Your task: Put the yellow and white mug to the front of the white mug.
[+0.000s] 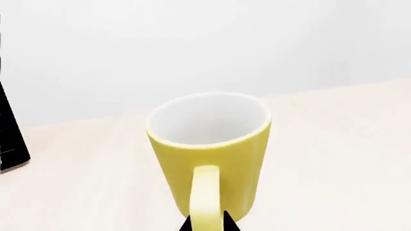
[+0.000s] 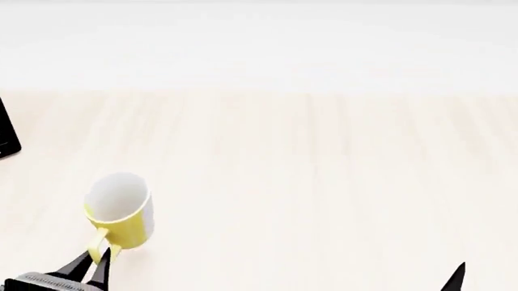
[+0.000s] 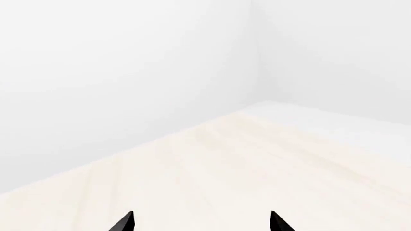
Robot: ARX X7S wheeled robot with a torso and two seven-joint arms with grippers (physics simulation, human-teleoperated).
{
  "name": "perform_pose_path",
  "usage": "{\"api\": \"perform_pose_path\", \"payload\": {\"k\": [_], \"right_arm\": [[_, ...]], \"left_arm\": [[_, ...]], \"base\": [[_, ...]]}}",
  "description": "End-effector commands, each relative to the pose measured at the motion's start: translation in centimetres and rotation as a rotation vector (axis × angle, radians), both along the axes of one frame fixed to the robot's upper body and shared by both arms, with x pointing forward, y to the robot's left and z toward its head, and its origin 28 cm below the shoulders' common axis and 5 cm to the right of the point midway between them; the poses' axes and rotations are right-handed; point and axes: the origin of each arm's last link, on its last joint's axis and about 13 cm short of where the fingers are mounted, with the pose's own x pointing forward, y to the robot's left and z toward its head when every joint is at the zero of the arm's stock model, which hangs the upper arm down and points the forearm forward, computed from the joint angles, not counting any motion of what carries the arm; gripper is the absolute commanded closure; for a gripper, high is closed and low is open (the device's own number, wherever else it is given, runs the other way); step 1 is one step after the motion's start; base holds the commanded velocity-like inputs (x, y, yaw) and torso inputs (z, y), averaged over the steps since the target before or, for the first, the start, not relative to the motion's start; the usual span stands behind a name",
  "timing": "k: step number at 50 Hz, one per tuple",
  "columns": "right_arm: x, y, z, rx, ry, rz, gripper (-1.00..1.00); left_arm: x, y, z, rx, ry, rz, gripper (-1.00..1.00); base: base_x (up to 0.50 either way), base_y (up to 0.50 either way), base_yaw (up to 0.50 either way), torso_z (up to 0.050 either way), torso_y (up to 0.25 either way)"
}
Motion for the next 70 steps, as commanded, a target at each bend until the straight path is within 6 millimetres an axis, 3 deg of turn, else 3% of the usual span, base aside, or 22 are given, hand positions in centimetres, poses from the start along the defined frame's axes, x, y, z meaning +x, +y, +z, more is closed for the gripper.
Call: {"api": "perform_pose_path", "payload": {"k": [1,5,10,14,27,70], "right_arm": [[0.0,0.0,-0.1,-0.002,0.003,0.008,-1.0],[0.1,0.0,-0.1,-0.001,0.006,0.009,-1.0],[0.2,0.1,-0.2,-0.002,0.011,0.014,-1.0],[0.2,0.1,-0.2,-0.004,0.011,0.015,-1.0],[0.2,0.1,-0.2,-0.008,0.014,0.024,-1.0],[0.0,0.0,-0.1,-0.005,0.009,0.021,-1.0]], "left_arm": [[2.6,0.8,4.8,0.085,-0.123,-0.298,1.0],[3.7,1.1,6.4,0.076,-0.141,-0.427,1.0],[4.7,1.6,8.1,0.117,-0.136,-0.754,1.0],[5.0,1.6,9.1,0.066,-0.082,-0.843,1.0],[5.6,1.5,9.9,0.019,-0.1,-0.853,1.0],[6.4,0.1,8.7,0.009,-0.116,-0.828,1.0]], "base": [[0.0,0.0,0.0,0.0,0.0],[0.0,0.0,0.0,0.0,0.002],[0.0,0.0,0.0,0.0,0.0],[0.0,0.0,0.0,0.0,0.0],[0.0,0.0,0.0,0.0,0.0],[0.0,0.0,0.0,0.0,0.0]]}}
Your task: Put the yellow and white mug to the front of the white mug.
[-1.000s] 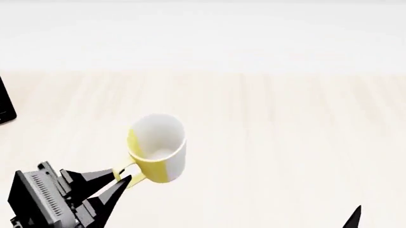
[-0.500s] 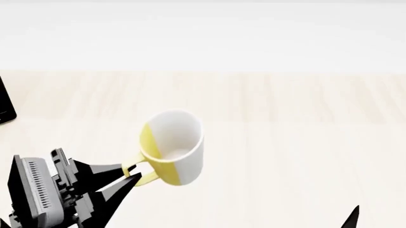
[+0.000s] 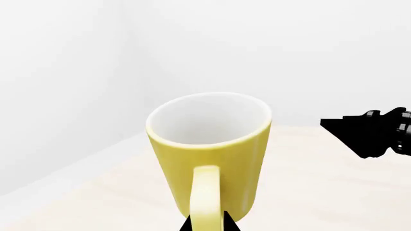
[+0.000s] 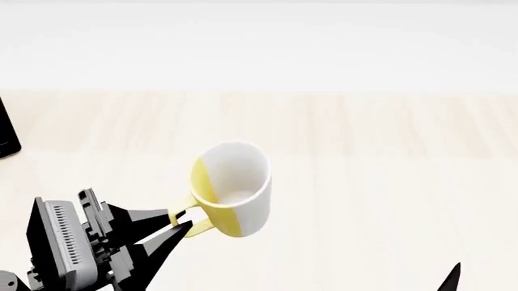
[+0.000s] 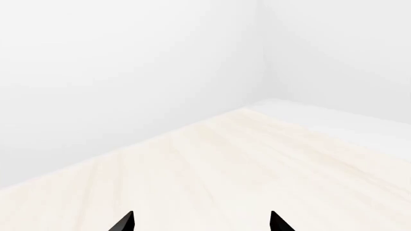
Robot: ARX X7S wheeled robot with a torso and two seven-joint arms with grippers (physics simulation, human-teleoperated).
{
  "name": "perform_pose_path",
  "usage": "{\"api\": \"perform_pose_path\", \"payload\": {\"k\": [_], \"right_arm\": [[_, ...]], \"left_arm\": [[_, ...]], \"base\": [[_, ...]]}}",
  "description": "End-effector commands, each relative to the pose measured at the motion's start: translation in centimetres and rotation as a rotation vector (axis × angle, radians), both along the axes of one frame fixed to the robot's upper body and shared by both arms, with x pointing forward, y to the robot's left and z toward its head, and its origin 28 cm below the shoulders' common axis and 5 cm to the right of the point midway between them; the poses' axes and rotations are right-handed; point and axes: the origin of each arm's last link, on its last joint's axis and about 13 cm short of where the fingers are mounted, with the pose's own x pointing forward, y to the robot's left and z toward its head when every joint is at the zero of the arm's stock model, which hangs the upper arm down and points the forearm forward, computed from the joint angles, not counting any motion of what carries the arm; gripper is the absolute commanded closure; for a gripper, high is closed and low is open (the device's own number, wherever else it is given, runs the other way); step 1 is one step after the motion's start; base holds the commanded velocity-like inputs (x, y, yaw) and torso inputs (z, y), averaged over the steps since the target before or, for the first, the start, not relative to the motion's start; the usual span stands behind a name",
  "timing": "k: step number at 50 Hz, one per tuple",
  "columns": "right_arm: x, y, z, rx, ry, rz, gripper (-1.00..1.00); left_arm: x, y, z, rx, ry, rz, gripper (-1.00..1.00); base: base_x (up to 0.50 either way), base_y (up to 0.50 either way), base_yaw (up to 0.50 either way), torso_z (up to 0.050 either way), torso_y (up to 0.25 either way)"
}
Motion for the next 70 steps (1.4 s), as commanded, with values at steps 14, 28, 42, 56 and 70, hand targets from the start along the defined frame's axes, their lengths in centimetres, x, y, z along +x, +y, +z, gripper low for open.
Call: {"api": "perform_pose_path", "payload": {"k": [14,28,42,56,70], "right_arm": [[0.1,0.1,0.0,-0.005,0.002,0.004,-1.0],[0.2,0.3,-0.2,-0.014,0.008,0.009,-1.0],[0.3,0.4,-0.3,-0.017,0.013,0.012,-1.0],[0.2,0.5,-0.3,-0.019,0.013,0.016,-1.0],[0.1,0.5,-0.2,-0.021,0.009,0.018,-1.0]], "left_arm": [[0.7,0.1,-2.7,0.023,0.034,0.026,1.0],[1.1,0.2,-6.1,0.027,0.094,0.034,1.0],[-0.2,-0.2,-6.8,0.047,0.118,-0.04,1.0],[0.0,-0.1,-8.1,0.076,0.142,-0.024,1.0],[0.3,0.0,-9.1,0.082,0.158,0.006,1.0]], "base": [[0.0,0.0,0.0,0.0,0.001],[0.0,0.0,0.0,0.0,0.0],[0.0,0.0,0.0,0.0,0.001],[0.0,0.0,0.0,0.0,0.0],[0.0,0.0,0.0,0.0,0.001]]}}
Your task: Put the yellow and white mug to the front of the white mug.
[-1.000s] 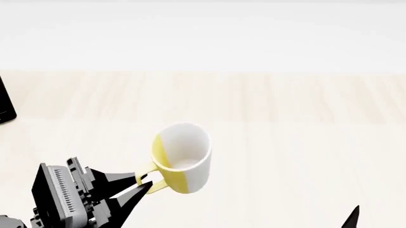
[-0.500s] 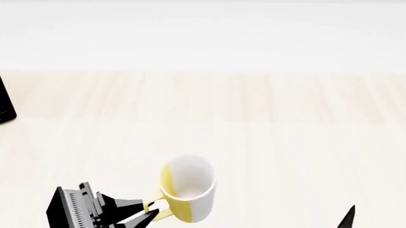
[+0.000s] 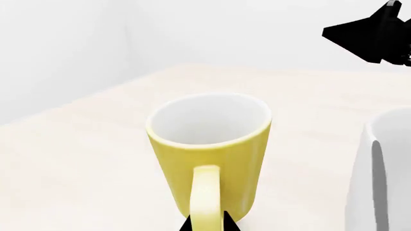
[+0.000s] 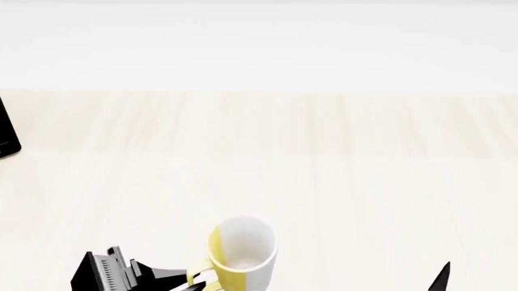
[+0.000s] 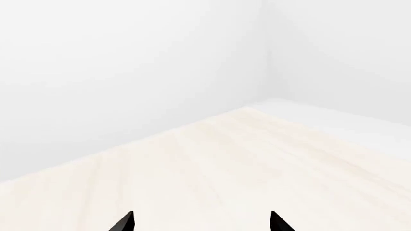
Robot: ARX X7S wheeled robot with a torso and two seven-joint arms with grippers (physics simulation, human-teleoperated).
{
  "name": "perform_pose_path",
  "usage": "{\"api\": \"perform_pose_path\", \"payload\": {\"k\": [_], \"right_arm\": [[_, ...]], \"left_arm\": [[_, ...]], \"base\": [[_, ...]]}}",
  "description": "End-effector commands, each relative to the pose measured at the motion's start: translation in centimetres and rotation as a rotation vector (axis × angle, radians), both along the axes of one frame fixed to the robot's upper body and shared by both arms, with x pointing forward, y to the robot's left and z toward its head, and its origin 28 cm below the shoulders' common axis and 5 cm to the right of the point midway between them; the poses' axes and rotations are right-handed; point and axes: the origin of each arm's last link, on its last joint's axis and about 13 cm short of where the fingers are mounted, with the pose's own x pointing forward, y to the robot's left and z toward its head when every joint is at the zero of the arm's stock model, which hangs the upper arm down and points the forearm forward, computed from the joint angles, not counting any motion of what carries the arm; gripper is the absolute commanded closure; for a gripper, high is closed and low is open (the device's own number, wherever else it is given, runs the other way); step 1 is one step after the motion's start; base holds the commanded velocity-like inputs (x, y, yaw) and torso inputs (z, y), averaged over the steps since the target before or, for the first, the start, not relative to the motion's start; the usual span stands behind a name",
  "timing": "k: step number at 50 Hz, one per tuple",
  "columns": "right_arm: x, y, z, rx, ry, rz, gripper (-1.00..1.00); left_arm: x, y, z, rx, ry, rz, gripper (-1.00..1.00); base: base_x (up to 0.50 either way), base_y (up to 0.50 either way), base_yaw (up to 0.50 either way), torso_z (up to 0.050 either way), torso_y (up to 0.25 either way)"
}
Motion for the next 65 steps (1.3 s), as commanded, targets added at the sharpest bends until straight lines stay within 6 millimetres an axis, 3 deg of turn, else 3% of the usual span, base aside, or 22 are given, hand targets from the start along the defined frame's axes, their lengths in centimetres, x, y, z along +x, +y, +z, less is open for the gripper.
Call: {"api": "perform_pose_path", "payload": {"k": [1,30,48,49,65], "right_arm": [[-0.1,0.0,0.1,-0.001,-0.003,0.001,-1.0],[-0.2,0.0,0.2,-0.002,-0.008,0.001,-1.0],[-0.2,0.0,0.2,-0.002,-0.007,0.001,-1.0],[-0.2,0.0,0.2,-0.003,-0.007,0.001,-1.0],[-0.2,0.0,0.2,-0.003,-0.007,0.0,-1.0]], "left_arm": [[0.2,0.0,-0.6,-0.007,0.006,0.02,1.0],[0.2,0.1,-2.5,0.037,0.072,0.038,1.0],[0.1,-0.1,-2.6,0.077,0.101,0.04,1.0],[0.0,-0.1,-2.8,0.086,0.123,0.035,-1.0],[0.1,0.0,-2.3,-0.008,0.174,0.028,-1.0]], "base": [[0.0,0.0,0.0,0.0,0.0],[0.0,0.0,0.0,0.0,0.0],[0.0,0.0,0.0,0.0,0.0],[0.0,0.0,0.0,0.0,0.0],[0.0,0.0,0.0,0.0,0.0]]}}
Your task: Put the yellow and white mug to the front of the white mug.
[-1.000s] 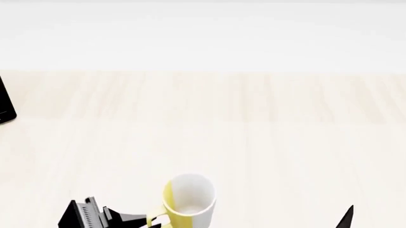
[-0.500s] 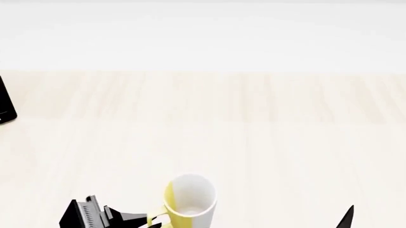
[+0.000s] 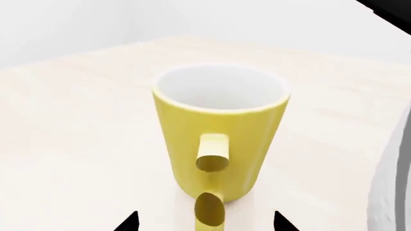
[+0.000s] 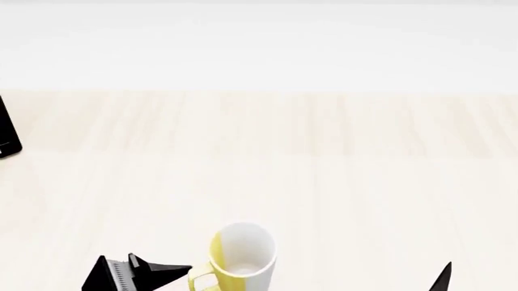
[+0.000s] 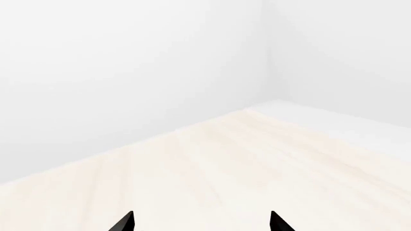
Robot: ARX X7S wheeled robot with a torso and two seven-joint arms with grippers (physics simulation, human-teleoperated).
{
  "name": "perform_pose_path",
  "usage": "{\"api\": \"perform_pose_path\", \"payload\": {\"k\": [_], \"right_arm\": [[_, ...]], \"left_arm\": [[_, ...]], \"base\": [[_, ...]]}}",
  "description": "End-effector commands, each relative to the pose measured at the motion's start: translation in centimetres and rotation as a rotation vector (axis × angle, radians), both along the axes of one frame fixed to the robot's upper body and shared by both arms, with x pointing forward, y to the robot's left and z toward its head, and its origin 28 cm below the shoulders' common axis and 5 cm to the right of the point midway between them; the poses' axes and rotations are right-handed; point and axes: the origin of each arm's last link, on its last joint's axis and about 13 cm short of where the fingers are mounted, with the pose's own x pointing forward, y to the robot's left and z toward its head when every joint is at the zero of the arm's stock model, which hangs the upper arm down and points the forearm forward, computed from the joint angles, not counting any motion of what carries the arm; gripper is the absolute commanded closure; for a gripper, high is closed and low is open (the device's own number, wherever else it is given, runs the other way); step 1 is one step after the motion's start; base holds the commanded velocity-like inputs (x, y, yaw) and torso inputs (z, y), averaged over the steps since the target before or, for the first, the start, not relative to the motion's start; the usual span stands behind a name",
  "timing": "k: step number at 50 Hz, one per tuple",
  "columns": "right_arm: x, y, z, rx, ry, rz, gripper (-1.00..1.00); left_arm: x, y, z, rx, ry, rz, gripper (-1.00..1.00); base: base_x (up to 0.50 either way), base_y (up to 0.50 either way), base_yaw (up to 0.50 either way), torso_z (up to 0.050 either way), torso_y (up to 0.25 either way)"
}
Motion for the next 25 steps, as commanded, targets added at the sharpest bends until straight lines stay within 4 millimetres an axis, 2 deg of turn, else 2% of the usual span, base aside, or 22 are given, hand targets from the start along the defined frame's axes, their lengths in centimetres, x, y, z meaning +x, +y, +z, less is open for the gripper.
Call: {"api": "perform_pose_path", "payload": {"k": [1,25], "right_arm": [[0.0,0.0,0.0,-0.001,0.0,0.0,-1.0],[0.1,0.1,-0.1,-0.003,0.005,0.003,-1.0]], "left_arm": [[-0.1,0.0,0.0,-0.02,0.037,0.007,-1.0],[-0.4,0.4,1.6,-0.163,0.017,-0.014,-1.0]], "base": [[0.0,0.0,0.0,0.0,0.0],[0.0,0.0,0.0,0.0,0.0]]}}
